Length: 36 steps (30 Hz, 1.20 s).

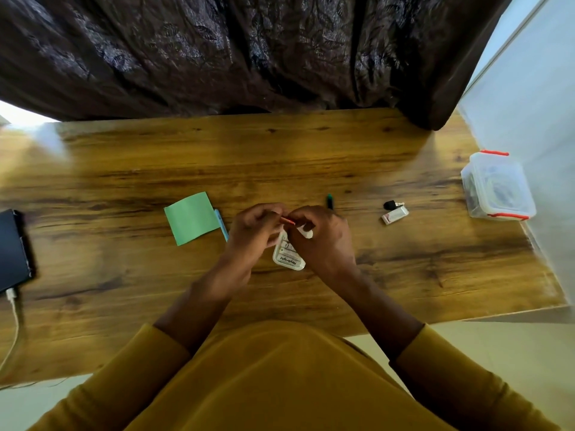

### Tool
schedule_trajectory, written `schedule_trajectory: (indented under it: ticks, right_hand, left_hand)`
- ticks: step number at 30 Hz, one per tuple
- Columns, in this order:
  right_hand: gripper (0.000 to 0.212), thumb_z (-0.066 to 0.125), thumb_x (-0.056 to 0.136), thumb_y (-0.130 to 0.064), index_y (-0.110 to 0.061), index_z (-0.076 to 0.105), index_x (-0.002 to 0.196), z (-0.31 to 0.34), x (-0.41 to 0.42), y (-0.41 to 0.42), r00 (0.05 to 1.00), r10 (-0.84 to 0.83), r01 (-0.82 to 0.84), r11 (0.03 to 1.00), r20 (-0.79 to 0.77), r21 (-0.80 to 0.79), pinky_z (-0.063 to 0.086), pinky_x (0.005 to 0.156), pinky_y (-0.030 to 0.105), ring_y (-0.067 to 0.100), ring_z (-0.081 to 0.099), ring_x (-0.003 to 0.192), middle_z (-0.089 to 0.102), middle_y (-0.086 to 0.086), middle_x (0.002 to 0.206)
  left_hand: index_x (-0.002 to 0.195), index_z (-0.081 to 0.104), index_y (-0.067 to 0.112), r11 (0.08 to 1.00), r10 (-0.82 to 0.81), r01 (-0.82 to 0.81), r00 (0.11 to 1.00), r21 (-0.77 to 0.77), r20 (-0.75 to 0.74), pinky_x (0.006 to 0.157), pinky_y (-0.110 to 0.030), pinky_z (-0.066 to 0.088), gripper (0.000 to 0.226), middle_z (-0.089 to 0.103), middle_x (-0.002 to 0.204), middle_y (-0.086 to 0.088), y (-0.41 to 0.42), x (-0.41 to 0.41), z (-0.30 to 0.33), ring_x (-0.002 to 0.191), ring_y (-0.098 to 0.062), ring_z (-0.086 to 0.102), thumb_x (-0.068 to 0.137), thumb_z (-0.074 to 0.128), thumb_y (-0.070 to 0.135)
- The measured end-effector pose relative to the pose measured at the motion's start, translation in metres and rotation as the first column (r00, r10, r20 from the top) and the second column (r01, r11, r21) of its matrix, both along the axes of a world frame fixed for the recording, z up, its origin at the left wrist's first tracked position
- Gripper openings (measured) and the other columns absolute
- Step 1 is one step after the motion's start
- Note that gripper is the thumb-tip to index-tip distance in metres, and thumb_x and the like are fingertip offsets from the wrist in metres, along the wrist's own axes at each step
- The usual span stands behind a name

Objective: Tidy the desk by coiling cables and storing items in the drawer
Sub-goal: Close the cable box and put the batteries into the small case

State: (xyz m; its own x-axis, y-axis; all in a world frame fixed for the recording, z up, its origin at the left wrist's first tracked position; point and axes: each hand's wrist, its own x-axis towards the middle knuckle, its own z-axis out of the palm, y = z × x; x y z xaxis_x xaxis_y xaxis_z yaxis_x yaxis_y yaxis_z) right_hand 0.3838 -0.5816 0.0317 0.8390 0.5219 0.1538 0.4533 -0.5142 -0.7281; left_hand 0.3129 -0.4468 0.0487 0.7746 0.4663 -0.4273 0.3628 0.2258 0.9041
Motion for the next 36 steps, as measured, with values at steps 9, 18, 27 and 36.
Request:
schedule_trajectory:
  ticks: [9,18,27,36]
  right_hand:
    - [0.016,0.075,0.089,-0.023,-0.017,0.076,0.104,-0.009,0.005,-0.016,0.996,0.024,0.016,0.909,0.09,-0.417,0.05,0.072,0.035,0.029,0.061,0.106,0.07,0.006,0.104]
    - [0.012,0.071,0.088,-0.016,-0.013,0.073,0.099,-0.011,0.007,-0.003,0.99,0.034,0.032,0.883,0.133,-0.468,0.057,0.074,0.04,0.031,0.064,0.102,0.072,0.006,0.1]
    - [0.028,0.071,0.087,-0.02,-0.009,0.061,0.111,-0.013,0.002,-0.005,0.99,-0.001,0.073,0.858,0.141,-0.508,0.052,0.083,0.043,0.033,0.06,0.111,0.069,0.011,0.108]
    - [0.013,0.078,0.081,-0.017,-0.012,0.066,0.086,-0.021,0.004,-0.014,0.984,-0.002,0.075,0.911,0.178,-0.407,0.045,0.063,0.033,0.033,0.063,0.091,0.068,0.007,0.084]
  left_hand:
    - [0.163,0.025,0.03,0.627,-0.508,0.622,0.783,0.469,-0.359,0.121,-0.047,0.035,0.105,0.029,0.168,0.002,0.011,-0.003,-0.029,0.154,-0.024,0.026,0.08,0.089,0.032]
    - [0.165,0.017,0.024,0.437,-0.553,0.688,0.714,0.58,-0.43,0.123,-0.034,0.019,0.11,0.026,0.17,-0.001,0.011,-0.003,-0.032,0.156,-0.023,0.021,0.081,0.087,0.034]
    - [0.163,0.028,0.029,0.452,-0.513,0.633,0.761,0.628,-0.398,0.119,-0.04,0.032,0.111,0.039,0.164,0.002,0.014,-0.004,-0.044,0.151,-0.024,0.034,0.073,0.092,0.043]
    - [0.162,0.027,0.036,0.438,-0.477,0.63,0.767,0.641,-0.428,0.118,-0.042,0.036,0.112,0.042,0.163,0.003,0.016,-0.006,-0.05,0.149,-0.024,0.035,0.071,0.09,0.052]
